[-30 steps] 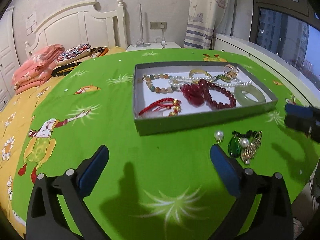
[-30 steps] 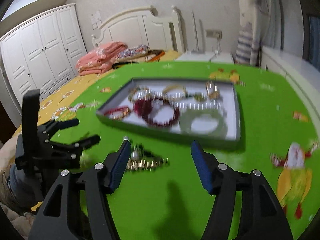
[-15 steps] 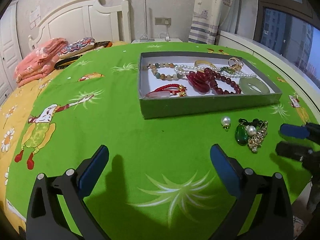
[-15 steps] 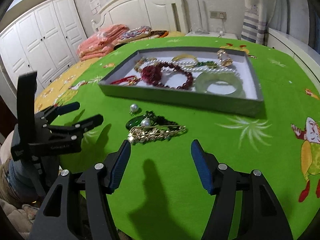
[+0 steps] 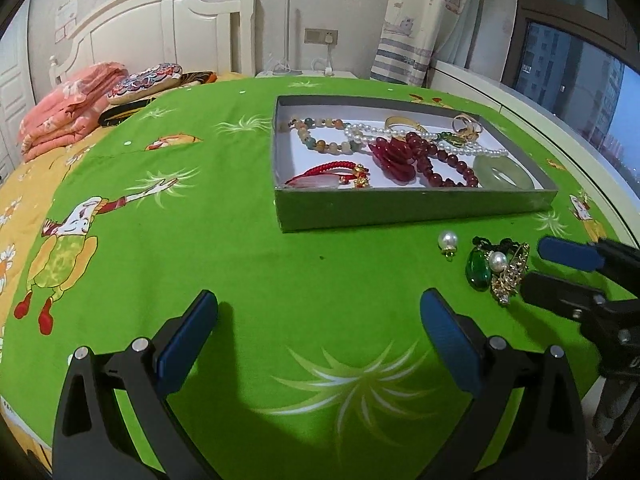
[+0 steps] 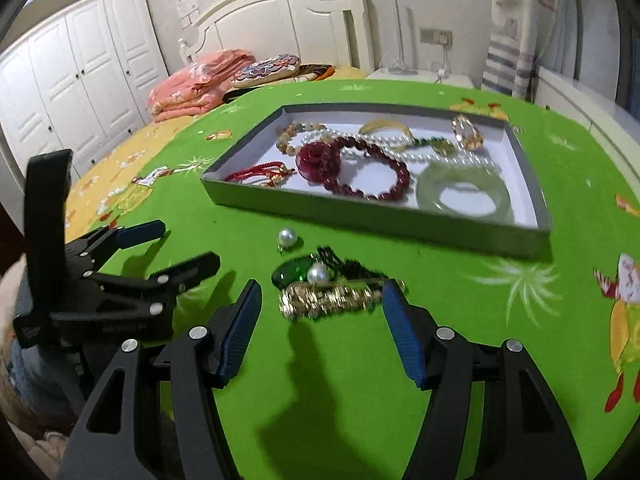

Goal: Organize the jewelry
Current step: 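Move both tools back toward the remaining pendants and pearl earrings on the cloth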

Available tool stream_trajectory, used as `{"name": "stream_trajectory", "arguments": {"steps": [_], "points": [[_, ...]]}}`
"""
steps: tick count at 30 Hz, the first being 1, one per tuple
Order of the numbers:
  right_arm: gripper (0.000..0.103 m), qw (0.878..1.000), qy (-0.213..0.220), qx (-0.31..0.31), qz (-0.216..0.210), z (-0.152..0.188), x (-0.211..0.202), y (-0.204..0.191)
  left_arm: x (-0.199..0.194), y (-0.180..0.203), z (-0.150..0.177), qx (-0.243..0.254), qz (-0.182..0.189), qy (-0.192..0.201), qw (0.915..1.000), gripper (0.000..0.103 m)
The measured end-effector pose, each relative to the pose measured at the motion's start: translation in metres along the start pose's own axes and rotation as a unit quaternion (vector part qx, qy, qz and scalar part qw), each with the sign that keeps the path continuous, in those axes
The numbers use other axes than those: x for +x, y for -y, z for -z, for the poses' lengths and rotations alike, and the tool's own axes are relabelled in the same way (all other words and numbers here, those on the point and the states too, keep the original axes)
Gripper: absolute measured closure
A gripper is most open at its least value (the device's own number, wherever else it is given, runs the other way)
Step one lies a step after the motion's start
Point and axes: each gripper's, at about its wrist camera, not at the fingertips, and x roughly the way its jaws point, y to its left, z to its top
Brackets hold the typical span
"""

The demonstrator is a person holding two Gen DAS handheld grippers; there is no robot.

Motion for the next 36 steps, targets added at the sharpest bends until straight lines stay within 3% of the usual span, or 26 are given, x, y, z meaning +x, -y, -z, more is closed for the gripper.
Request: {"name": "stream_trajectory", "arguments": {"steps": [9,19,22,24,25,27,28,30,32,34,36], "points": [[0.045,0.994,-0.005,-0.082,0.077,0.004,0.011,-0.026,-0.001,-0.001,0.0,-0.001,0.007,0.002,1.0,0.005],[0.049,0.987,-0.014,0.021,0.159,0.02,-0.023,0.054,0.003,0.006,-0.001,0.018,-0.01,-0.013,0.9997,0.005],[0.049,0.992,-0.005,0.066,0.11,0.019,-0.03,0.065,0.004,0.009,-0.001,0.023,-0.016,-0.014,0.9995,0.005],[0.048,0.995,0.005,0.061,0.081,0.012,-0.029,0.051,0.004,0.008,-0.002,0.018,-0.02,-0.014,0.9996,0.005],[0.047,0.996,0.007,0.047,0.08,0.008,-0.026,0.04,0.004,0.008,-0.002,0.015,-0.02,-0.015,0.9996,0.005],[0.034,0.996,0.011,0.025,0.088,-0.002,-0.016,0.018,0.004,0.006,-0.002,0.01,-0.019,-0.016,0.9996,0.005],[0.032,0.996,0.007,0.02,0.085,-0.007,-0.008,0.009,0.003,0.006,-0.002,0.01,-0.019,-0.016,0.9996,0.005],[0.032,0.996,-0.004,0.01,0.086,-0.013,0.006,-0.002,0.001,0.007,-0.002,0.013,-0.017,-0.016,0.9997,0.007],[0.032,0.994,-0.012,-0.004,0.108,-0.014,0.016,-0.008,0.001,0.008,-0.001,0.021,-0.039,-0.019,0.9988,0.007],[0.033,0.991,-0.024,-0.008,0.128,-0.011,0.02,-0.003,0.0,0.005,-0.001,0.018,-0.01,-0.022,0.9995,0.006],[0.043,0.992,-0.02,-0.003,0.127,-0.004,0.012,0.005,-0.004,0.006,-0.002,0.018,-0.005,-0.015,0.9997,0.006]]}}
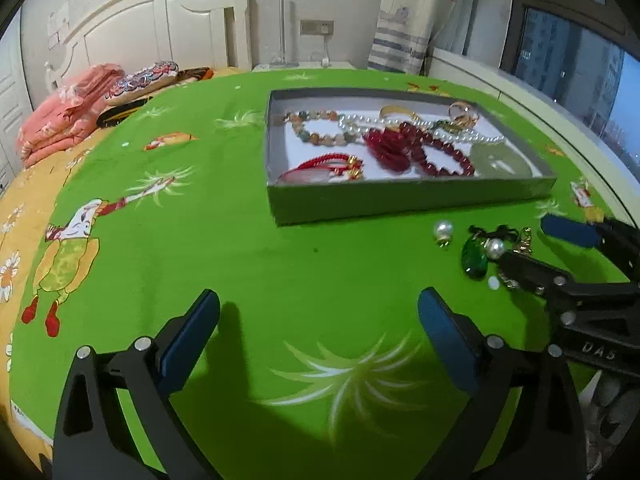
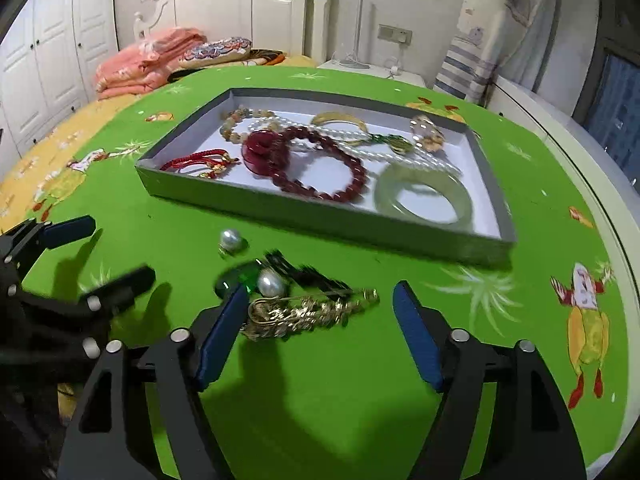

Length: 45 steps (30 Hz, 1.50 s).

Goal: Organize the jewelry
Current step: 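Move both tools back toward the remaining pendants and pearl earrings on the cloth, then grasp the gold pendant with the right tool while the left tool grasps the black-cord green pendant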

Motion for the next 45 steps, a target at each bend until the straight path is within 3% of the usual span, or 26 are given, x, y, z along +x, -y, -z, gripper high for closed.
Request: {"name": "stream_trajectory", "arguments": {"steps": [2,7,10,15,20,24,25,29,34,37,39,42,45], "points": [[0.048,1.0,0.004,0.007,0.024,0.007,-0.007,0.017,-0.001,0.004,-0.001,0.008,0.005,0.003,1.0,0.006],[0.05,0.998,-0.008,0.048,0.029,0.027,-0.012,0.058,-0.006,0.025,-0.01,0.041,0.03,0.014,0.9986,0.006],[0.05,0.998,-0.005,0.058,0.017,0.027,-0.013,0.066,-0.008,0.045,-0.017,0.082,0.063,0.022,0.9944,0.007],[0.047,0.997,-0.008,0.073,0.013,0.026,-0.013,0.071,-0.012,0.068,-0.023,0.132,0.065,0.029,0.9887,0.007],[0.034,0.998,0.016,0.037,-0.054,0.02,-0.019,0.07,-0.009,0.079,-0.019,0.162,0.064,0.024,0.9844,0.007],[0.033,0.995,0.028,0.056,-0.082,0.005,-0.016,0.086,-0.003,0.086,-0.018,0.17,0.061,0.021,0.9834,0.007],[0.033,0.995,0.03,0.05,-0.076,0.003,-0.014,0.085,-0.003,0.088,-0.018,0.172,0.06,0.022,0.9831,0.007],[0.033,1.0,0.003,-0.01,0.015,0.0,0.0,0.064,0.001,0.09,-0.022,0.175,0.059,0.02,0.9826,0.007],[0.033,0.999,-0.015,-0.01,0.035,0.024,-0.007,0.071,0.009,0.092,-0.033,0.181,0.094,0.012,0.9789,0.008],[0.039,0.999,-0.016,0.019,0.038,0.039,-0.019,0.093,0.012,0.102,-0.036,0.202,0.124,0.002,0.9715,0.025],[0.054,0.999,-0.015,0.038,0.025,0.046,-0.023,0.104,0.015,0.11,-0.039,0.217,0.134,-0.004,0.967,0.035],[0.068,0.998,-0.009,0.052,0.017,0.054,-0.028,0.117,0.023,0.118,-0.04,0.239,0.136,-0.011,0.9613,0.051],[0.07,0.998,-0.001,0.056,0.003,0.057,-0.03,0.123,0.033,0.122,-0.038,0.259,0.132,-0.024,0.9565,0.061]]}}
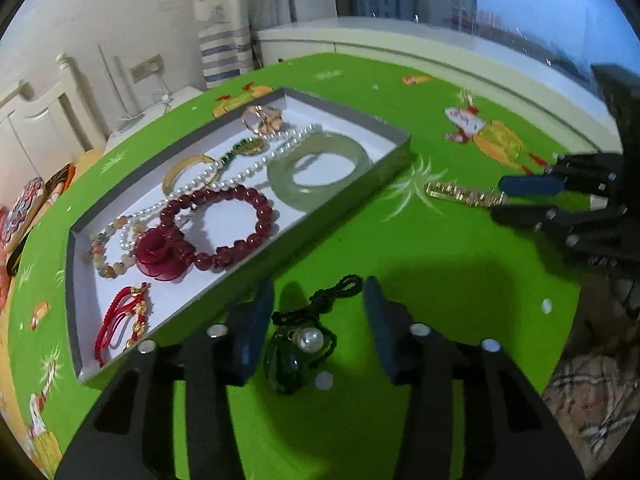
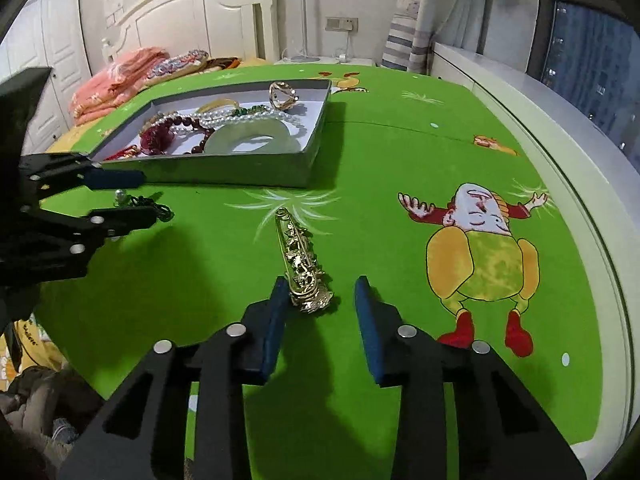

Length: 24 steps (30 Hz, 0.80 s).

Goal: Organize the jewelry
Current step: 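Grasp the gold pendant with the right tool while the left tool grasps the black-cord green pendant, then lower both pendants into the tray and open both tools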

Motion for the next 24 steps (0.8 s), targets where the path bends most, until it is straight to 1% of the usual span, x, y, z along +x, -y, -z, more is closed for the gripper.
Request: {"name": "stream_trajectory", "arguments": {"steps": [1,4,6,7,8,9,10,11,13,16,20,24], "points": [[0.07,1.0,0.003,0.001,-0.004,0.001,0.0,0.001,0.003,0.0,0.0,0.004,-0.001,-0.003,1.0,0.061],[0.07,1.0,0.008,0.001,-0.018,0.001,-0.001,0.002,0.004,-0.004,0.001,0.004,0.011,-0.001,0.9999,0.062],[0.069,1.0,0.01,-0.007,-0.021,-0.002,0.002,0.0,0.004,-0.004,0.001,0.007,0.029,-0.003,0.9995,0.074],[0.069,1.0,0.01,-0.012,-0.022,-0.003,0.003,-0.001,0.005,-0.003,0.001,0.007,0.043,-0.005,0.999,0.085],[0.069,1.0,0.01,-0.019,-0.023,-0.005,0.005,-0.002,0.004,-0.002,0.0,0.009,0.049,-0.006,0.9987,0.093],[0.07,0.999,0.008,-0.027,-0.023,-0.007,0.006,-0.004,0.004,0.002,0.001,0.015,0.045,-0.006,0.9988,0.094],[0.072,0.999,0.009,-0.033,-0.023,-0.008,0.007,-0.006,0.003,0.004,0.001,0.022,0.04,-0.006,0.9989,0.094],[0.08,0.999,0.01,-0.04,-0.024,-0.009,0.008,-0.008,0.002,0.007,0.002,0.028,0.033,-0.005,0.999,0.094],[0.081,0.999,0.015,-0.043,-0.024,-0.007,0.007,-0.011,-0.001,0.009,0.003,0.031,0.024,-0.001,0.9992,0.095],[0.081,0.999,0.026,-0.033,-0.026,-0.004,0.003,-0.011,-0.009,0.005,0.003,0.023,0.021,0.011,0.9995,0.095],[0.081,0.998,0.043,-0.022,-0.03,-0.006,-0.008,-0.01,-0.034,-0.009,-0.005,0.006,0.022,0.038,0.999,0.095],[0.081,0.997,0.059,-0.025,-0.03,-0.013,-0.019,-0.014,-0.055,-0.016,-0.009,0.003,0.016,0.056,0.9983,0.095]]}}
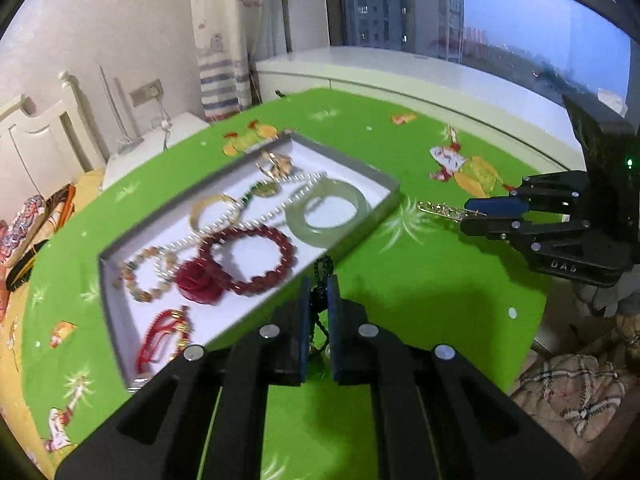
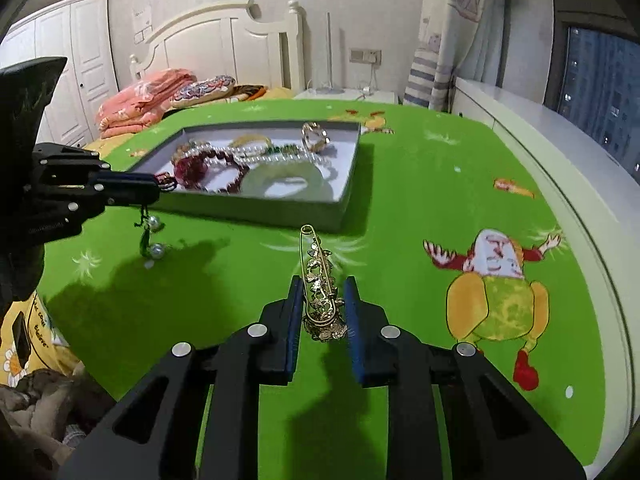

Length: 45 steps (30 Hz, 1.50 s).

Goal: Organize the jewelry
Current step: 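Lower both pendants into the tray and open both tools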

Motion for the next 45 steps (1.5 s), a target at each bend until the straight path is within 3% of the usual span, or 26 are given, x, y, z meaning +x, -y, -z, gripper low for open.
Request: {"name": "stream_trajectory", "arguments": {"steps": [8,17,25,31,40,43,45], "points": [[0.081,1.0,0.026,-0.012,-0.004,-0.014,-0.017,-0.011,-0.034,-0.002,-0.006,0.008,-0.023,0.027,0.9993,0.095],[0.081,0.999,0.035,-0.034,-0.015,-0.039,-0.01,-0.031,-0.038,-0.022,-0.015,0.005,-0.057,0.027,0.998,0.095],[0.081,0.998,0.032,-0.026,-0.048,-0.075,0.021,-0.043,-0.027,-0.056,-0.032,-0.005,-0.095,0.015,0.9954,0.095],[0.081,0.998,0.006,-0.015,-0.062,-0.101,0.065,-0.048,0.0,-0.079,-0.041,-0.005,-0.127,-0.013,0.9919,0.095],[0.081,0.998,-0.017,-0.014,-0.059,-0.128,0.111,-0.052,0.026,-0.089,-0.049,-0.003,-0.138,-0.026,0.9901,0.095],[0.08,0.998,-0.036,-0.008,-0.055,-0.13,0.127,-0.051,0.038,-0.087,-0.051,0.001,-0.151,-0.032,0.988,0.092],[0.072,0.998,-0.044,0.007,-0.053,-0.128,0.133,-0.048,0.044,-0.087,-0.048,-0.005,-0.158,-0.036,0.9868,0.078]]}}
